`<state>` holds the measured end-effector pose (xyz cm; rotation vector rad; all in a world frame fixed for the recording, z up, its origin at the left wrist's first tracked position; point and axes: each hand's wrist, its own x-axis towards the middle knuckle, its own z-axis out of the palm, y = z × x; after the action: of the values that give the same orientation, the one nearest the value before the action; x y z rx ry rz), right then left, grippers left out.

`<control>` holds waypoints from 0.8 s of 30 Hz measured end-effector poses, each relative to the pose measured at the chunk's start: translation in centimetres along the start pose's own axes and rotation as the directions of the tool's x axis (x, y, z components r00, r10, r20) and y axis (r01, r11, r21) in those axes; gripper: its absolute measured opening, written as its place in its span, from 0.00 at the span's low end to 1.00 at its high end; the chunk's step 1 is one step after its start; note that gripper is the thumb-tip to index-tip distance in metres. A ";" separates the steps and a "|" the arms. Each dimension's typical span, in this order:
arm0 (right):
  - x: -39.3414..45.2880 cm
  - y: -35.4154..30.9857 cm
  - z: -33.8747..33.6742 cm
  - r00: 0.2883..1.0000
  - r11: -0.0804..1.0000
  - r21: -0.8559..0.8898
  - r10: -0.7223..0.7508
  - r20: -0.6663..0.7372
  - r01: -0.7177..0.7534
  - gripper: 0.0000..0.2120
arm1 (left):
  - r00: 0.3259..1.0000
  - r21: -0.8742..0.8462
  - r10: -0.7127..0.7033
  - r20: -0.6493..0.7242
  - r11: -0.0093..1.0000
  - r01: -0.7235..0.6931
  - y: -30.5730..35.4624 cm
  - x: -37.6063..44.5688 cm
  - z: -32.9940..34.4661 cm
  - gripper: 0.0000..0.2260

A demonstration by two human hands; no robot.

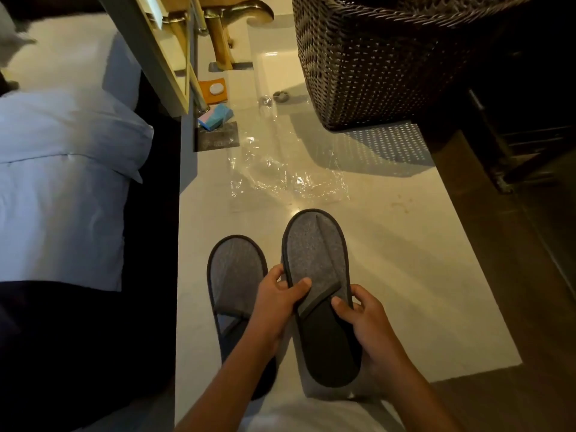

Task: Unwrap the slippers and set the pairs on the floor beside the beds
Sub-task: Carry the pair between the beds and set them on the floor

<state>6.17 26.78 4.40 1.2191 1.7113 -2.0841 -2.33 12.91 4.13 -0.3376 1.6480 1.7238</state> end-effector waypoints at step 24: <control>-0.4 0.2 -1.7 0.958 0.968 -0.186 -0.117 0.262 0.169 0.13 | 0.962 -0.077 0.110 -0.250 0.988 -0.133 -6.5 -5.3 0.0 0.16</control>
<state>7.34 28.11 4.50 0.7580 1.8867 -1.9738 5.63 10.81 2.59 -0.5211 1.7976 1.9184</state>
